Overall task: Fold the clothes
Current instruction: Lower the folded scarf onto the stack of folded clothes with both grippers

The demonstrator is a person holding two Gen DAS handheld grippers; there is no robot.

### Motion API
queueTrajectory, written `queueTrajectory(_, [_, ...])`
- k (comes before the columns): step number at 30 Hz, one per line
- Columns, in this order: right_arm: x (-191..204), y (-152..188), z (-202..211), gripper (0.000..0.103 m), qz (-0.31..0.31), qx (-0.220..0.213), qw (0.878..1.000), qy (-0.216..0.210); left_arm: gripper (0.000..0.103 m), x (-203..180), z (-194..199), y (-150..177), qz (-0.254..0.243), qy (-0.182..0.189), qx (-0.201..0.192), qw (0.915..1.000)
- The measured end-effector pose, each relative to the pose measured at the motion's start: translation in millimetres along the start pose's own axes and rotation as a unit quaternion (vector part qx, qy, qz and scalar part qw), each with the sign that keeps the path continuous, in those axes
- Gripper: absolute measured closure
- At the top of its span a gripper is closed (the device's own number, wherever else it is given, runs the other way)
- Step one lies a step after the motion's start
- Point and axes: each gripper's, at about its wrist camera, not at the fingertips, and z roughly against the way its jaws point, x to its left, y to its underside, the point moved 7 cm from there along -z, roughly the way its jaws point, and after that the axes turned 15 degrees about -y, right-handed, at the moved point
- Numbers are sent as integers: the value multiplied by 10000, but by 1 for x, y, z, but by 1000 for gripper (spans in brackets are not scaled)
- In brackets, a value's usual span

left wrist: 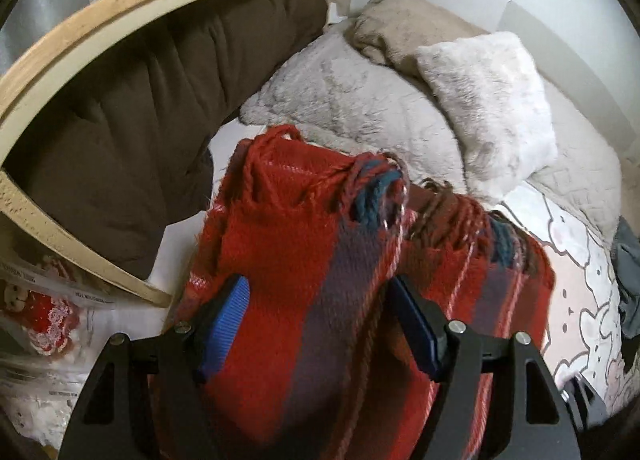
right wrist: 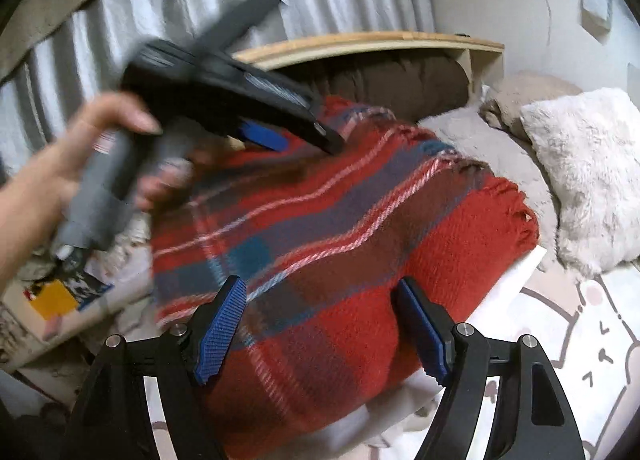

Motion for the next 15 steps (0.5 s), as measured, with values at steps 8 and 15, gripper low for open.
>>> queueTrajectory(8, [9,0,35,26,-205,-302,9993,-109,28,-7,-34,-5,-137,-669,411,9968])
queueTrajectory(15, [1,25,65,26,-710,-633,9955,-14,28,-1,-11,-4,95,-476,263,9985])
